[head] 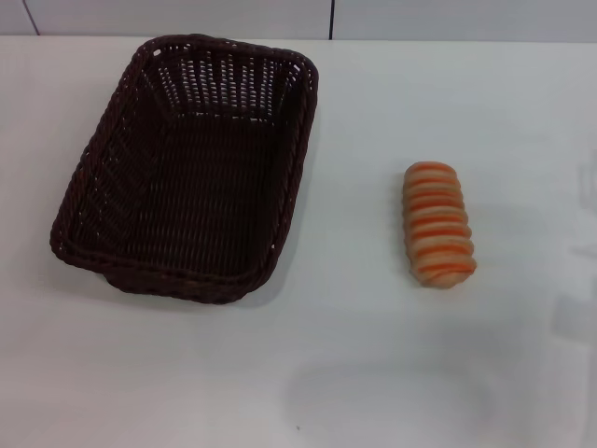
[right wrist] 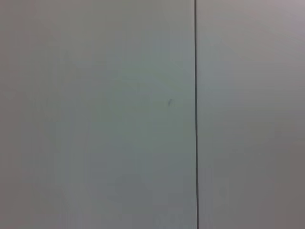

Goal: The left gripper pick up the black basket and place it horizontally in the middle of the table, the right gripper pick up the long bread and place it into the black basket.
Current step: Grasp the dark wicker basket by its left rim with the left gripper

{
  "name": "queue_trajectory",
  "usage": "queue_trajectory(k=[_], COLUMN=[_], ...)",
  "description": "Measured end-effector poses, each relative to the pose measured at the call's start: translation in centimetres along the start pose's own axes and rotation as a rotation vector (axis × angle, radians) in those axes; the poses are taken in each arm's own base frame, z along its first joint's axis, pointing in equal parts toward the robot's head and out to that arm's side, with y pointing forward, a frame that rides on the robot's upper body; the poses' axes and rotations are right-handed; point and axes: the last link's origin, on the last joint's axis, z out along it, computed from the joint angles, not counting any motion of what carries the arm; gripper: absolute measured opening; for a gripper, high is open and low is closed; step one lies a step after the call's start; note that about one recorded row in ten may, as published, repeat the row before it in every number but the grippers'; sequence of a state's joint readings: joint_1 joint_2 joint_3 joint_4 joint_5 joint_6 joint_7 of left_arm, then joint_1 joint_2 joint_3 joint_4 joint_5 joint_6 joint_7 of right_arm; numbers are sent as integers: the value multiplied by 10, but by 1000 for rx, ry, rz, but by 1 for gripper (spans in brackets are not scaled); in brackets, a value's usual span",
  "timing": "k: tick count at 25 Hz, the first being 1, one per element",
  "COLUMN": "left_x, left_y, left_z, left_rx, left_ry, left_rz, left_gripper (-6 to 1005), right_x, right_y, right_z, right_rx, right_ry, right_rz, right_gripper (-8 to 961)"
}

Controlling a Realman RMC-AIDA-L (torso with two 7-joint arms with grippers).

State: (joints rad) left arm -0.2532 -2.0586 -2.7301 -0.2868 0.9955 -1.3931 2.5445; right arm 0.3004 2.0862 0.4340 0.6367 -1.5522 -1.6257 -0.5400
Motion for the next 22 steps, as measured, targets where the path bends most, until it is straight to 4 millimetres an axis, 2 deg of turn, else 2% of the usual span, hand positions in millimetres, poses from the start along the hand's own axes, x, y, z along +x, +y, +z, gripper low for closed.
queue_trajectory(k=[14, 16, 17, 18, 22], left_x=[-1, 5, 5, 10, 26], left_y=[0, -1, -1, -2, -2], left_z=[-1, 0, 0, 6, 24], left_rx=[2, -48, -48, -95, -201], left_ry=[-2, -18, -18, -56, -206], left_rz=[-39, -145, -145, -225, -356], left_gripper=[604, 604, 604, 604, 604], right_x=[0, 1, 1, 1, 0], right_y=[-2, -2, -2, -3, -3], right_z=[-3, -3, -3, -4, -6], right_rx=[6, 8, 8, 10, 17], right_ry=[5, 6, 6, 6, 9], right_rz=[3, 2, 2, 2, 8], right_gripper=[713, 713, 713, 713, 714])
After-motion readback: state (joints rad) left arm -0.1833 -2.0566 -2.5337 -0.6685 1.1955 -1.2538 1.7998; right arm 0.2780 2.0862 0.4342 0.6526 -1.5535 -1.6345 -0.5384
